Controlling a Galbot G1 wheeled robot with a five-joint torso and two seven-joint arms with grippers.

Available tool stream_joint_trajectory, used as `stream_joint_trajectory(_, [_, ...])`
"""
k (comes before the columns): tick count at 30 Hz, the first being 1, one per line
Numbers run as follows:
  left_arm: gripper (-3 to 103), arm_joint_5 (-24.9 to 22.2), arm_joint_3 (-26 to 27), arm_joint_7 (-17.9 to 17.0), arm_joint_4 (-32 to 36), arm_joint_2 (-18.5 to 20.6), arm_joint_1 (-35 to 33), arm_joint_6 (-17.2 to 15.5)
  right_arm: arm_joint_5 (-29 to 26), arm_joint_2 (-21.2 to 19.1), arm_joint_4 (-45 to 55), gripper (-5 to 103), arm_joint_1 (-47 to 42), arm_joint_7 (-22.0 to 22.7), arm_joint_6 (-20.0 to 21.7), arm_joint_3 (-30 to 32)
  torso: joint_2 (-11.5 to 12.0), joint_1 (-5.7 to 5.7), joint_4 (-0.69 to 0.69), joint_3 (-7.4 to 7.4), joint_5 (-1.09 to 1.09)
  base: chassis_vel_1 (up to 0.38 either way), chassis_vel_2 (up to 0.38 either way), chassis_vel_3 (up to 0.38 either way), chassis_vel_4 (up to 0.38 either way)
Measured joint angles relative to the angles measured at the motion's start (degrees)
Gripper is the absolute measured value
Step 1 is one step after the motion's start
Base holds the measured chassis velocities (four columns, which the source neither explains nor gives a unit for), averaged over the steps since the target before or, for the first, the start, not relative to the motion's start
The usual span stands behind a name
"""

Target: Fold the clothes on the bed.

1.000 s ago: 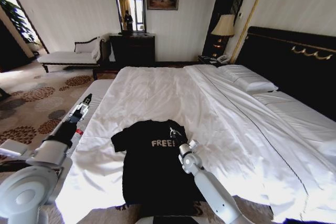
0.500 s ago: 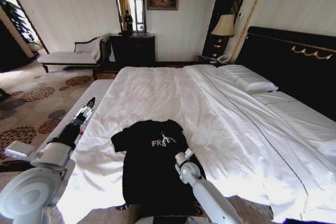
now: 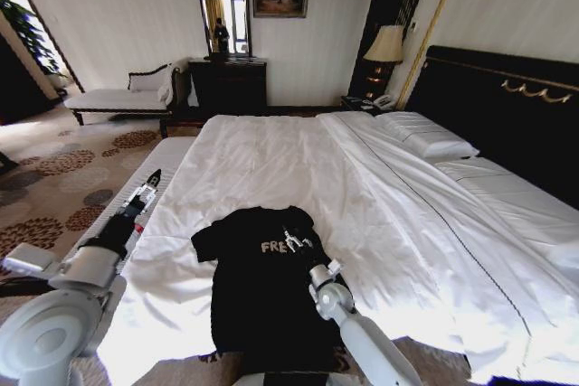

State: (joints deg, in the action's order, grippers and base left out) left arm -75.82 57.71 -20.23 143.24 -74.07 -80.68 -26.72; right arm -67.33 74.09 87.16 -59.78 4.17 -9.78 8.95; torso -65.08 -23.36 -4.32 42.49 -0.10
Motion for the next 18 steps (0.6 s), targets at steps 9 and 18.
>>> stream_joint_trajectory(9, [100, 0.81, -1.0, -0.33, 0.0, -0.22, 0.19, -0.16, -5.97, -2.03, 0.62, 100, 1.48, 5.0, 4.51, 6.81, 0.0, 0.0, -0.02, 0.0, 0.0, 0.0, 0.0, 0.0, 0.0])
stream_joint_trajectory(18, [100, 2.64, -2.39, -0.52, -0.01, -1.28, -0.18, -0.37, -12.15, -6.33, -0.95, 100, 4.22, 10.49, 18.08, 5.34, 0.0, 0.0, 0.0, 0.0, 0.0, 0.0, 0.0, 0.0, 0.0])
